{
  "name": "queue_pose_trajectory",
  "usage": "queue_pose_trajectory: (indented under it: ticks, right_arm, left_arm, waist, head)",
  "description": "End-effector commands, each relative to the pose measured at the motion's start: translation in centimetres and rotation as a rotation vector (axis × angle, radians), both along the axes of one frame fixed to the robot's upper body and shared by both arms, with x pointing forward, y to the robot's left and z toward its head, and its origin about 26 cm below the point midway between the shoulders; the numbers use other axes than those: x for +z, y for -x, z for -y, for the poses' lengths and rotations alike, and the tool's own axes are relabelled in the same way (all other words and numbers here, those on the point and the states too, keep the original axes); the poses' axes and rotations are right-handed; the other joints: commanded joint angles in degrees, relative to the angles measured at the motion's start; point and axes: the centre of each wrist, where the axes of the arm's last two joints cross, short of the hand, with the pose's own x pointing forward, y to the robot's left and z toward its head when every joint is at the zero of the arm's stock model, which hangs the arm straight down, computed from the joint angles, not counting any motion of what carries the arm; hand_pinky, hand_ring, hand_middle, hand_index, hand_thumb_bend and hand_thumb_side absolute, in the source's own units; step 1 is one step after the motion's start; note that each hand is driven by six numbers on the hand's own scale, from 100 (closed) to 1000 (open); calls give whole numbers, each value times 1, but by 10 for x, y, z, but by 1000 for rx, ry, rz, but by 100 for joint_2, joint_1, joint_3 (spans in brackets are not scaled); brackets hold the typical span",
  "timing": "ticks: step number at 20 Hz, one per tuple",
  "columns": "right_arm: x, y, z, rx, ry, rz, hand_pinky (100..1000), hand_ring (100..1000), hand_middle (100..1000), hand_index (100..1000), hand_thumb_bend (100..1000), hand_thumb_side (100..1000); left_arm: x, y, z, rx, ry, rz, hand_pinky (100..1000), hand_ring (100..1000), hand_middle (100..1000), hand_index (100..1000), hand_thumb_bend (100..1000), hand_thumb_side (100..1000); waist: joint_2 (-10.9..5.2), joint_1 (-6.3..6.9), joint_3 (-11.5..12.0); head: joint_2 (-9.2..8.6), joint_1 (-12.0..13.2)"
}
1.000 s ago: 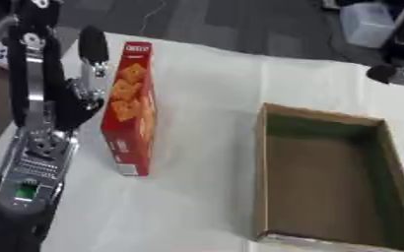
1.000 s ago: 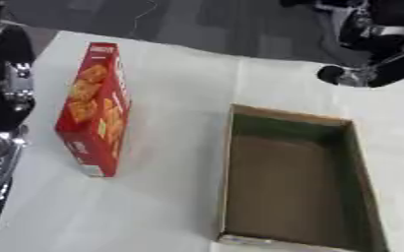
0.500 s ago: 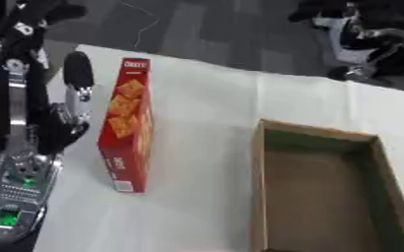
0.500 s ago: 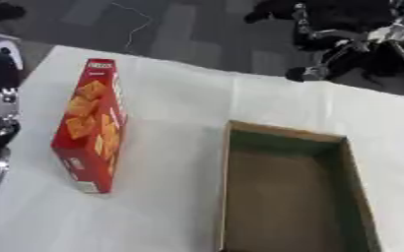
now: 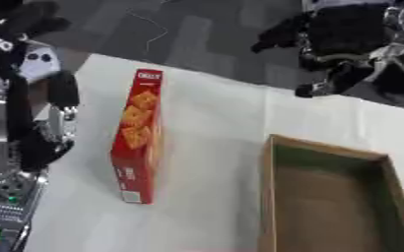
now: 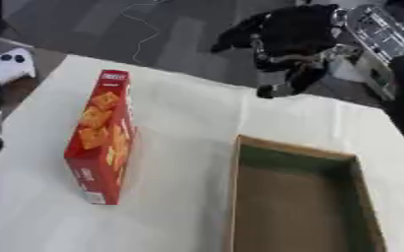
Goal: Pick up objects on the table and place them in the box.
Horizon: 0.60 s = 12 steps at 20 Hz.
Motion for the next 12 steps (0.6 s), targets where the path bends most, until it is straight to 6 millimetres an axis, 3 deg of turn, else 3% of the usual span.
queue_pose_trajectory:
  ticks: [1, 6, 12]
  right_arm:
    - [13, 0, -7, 12, 72, 24, 895, 1000, 1000, 100, 380, 267]
    - [14, -1, -21, 29, 79, 32, 892, 1000, 1000, 100, 381, 270]
    - [21, 0, -24, 28, 85, 52, 888, 1000, 1000, 100, 374, 271]
  left_arm:
    - [10, 1, -2, 4, -1, 30, 812, 739, 771, 905, 198, 745]
    - [11, 1, -2, 2, 9, 28, 811, 739, 771, 908, 200, 746]
    - [11, 1, -3, 4, 13, 17, 811, 738, 770, 910, 201, 749]
  waist:
    - [-97, 22, 32]
    - [-138, -23, 101]
    - [-186, -63, 112]
  head:
    - [-90, -127]
    - [-107, -172]
    - [-138, -200]
